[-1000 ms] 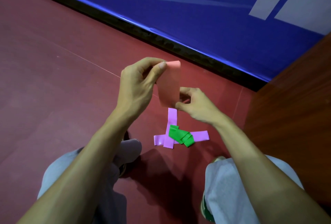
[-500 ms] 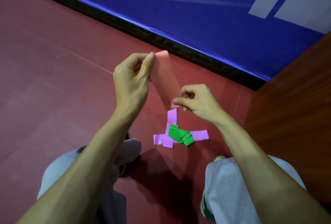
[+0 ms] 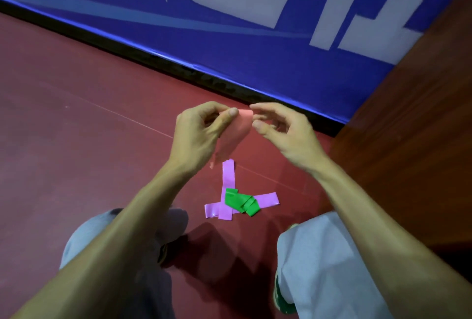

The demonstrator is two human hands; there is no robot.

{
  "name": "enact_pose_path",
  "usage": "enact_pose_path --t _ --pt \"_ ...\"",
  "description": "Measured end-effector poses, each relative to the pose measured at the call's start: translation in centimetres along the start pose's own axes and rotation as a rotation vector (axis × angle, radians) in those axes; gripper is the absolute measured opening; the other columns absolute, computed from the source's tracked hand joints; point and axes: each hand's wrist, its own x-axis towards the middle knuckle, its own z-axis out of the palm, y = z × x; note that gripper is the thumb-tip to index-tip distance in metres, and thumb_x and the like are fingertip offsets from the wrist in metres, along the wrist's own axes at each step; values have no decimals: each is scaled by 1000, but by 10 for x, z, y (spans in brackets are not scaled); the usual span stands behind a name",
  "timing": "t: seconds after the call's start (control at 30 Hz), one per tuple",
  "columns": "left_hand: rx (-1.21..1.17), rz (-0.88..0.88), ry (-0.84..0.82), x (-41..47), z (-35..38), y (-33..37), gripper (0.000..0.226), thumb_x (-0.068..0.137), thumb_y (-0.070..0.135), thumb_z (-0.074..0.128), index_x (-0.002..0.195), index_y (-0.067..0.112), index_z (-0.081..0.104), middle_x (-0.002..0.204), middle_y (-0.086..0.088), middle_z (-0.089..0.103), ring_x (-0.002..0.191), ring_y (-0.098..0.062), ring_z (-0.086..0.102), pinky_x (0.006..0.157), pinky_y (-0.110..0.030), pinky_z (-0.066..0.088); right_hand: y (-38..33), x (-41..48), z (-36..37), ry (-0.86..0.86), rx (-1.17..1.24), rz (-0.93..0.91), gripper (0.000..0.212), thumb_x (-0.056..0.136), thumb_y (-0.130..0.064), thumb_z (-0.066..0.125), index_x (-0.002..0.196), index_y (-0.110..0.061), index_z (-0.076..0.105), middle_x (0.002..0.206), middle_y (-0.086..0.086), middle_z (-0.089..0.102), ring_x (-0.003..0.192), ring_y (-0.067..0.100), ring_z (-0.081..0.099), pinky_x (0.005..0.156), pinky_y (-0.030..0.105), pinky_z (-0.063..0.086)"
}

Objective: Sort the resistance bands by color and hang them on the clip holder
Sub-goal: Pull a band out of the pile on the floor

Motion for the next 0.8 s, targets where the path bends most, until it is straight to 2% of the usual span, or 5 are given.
enact_pose_path --t 0.17,0.33,0.5,0.67,0.8 --pt "41 134 -139 -1 -11 71 12 88 26 66 77 28 69 67 13 68 63 1 59 66 -25 50 -75 -13 -46 20 -116 -84 5 85 -21 72 89 -20 74 79 -8 72 73 7 65 71 24 49" --pt "67 240 -201 -12 -21 147 15 89 28 64 74 29 67 61 16 65 60 5 58 61 -12 46 -143 -31 -89 61 -286 -168 4 82 -28 74 82 -25 74 76 -7 72 73 15 66 72 36 54" --pt "-22 303 -201 -23 -20 213 20 92 26 60 86 11 71 75 -10 70 67 -10 60 65 -28 51 -210 -54 -126 125 -382 -248 6 84 -24 72 87 -20 76 75 -11 71 67 -3 62 65 11 44" --pt "-178 304 -237 -37 -3 272 30 97 27 52 94 0 64 81 -15 66 69 -10 62 61 -23 52 -259 -74 -163 232 -398 -292 3 83 -19 73 82 -18 76 69 -16 67 62 -7 59 63 8 41" --pt "-224 342 -303 -53 10 314 28 96 31 52 114 11 58 88 -9 68 77 -15 64 74 -39 55 -285 -92 -197 336 -335 -305 8 83 -16 73 76 -20 73 66 -12 66 60 -4 56 62 14 43"
